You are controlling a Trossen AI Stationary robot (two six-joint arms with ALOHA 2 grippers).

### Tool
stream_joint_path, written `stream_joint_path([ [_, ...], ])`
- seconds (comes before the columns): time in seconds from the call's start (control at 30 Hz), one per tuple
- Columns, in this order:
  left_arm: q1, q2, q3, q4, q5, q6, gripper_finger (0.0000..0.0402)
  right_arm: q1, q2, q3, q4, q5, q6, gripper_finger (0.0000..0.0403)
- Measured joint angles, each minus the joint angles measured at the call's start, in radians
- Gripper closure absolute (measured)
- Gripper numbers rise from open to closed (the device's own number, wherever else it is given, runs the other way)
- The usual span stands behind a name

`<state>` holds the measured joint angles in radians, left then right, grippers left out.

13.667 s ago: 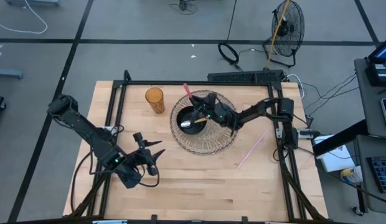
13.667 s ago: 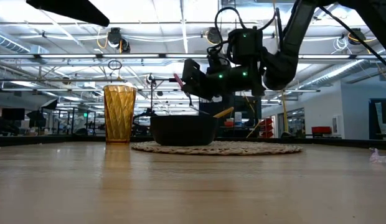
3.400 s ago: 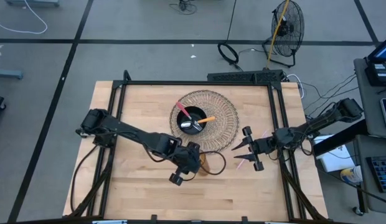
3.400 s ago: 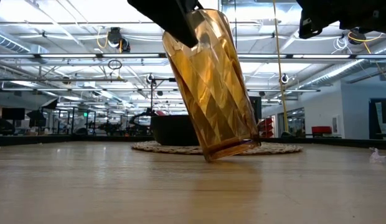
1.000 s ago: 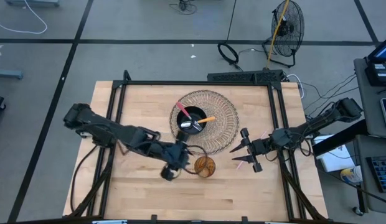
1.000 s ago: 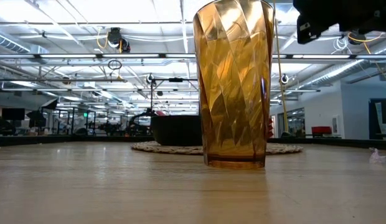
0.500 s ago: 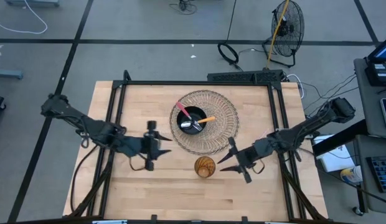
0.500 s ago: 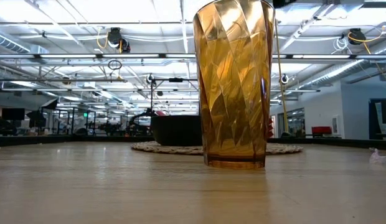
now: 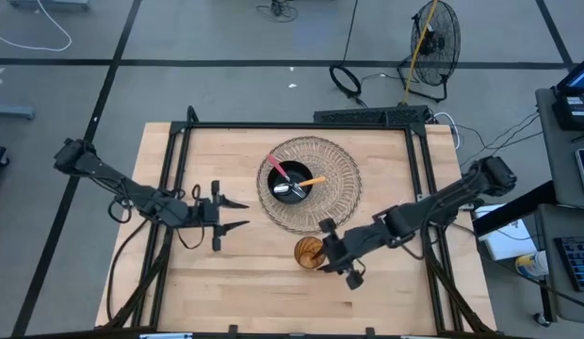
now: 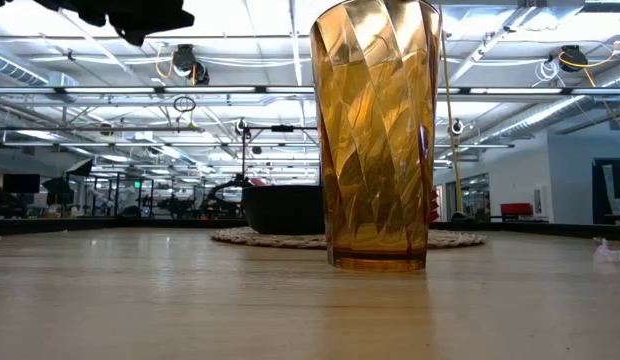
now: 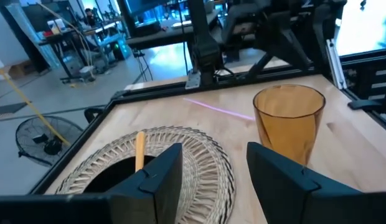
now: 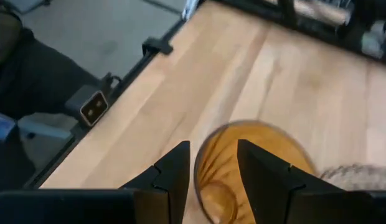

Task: Pick & Place Utensil
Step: Put the brown cup to the right of the black bowl on the brown mat

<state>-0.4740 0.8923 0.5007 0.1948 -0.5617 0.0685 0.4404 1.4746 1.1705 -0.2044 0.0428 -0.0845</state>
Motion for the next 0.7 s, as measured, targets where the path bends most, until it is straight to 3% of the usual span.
stream_joint_path([
  [0.3, 0.002, -0.003, -0.012, 0.029, 0.000, 0.009, 0.0215, -0.002, 0.088, 0.052, -0.062, -0.104, 0.102, 0.0270],
  [0.7, 0.002, -0.003, -0.012, 0.035, 0.001, 0.008, 0.0215, -0.021, 0.112, 0.052, -0.084, -0.066, 0.079, 0.0270],
])
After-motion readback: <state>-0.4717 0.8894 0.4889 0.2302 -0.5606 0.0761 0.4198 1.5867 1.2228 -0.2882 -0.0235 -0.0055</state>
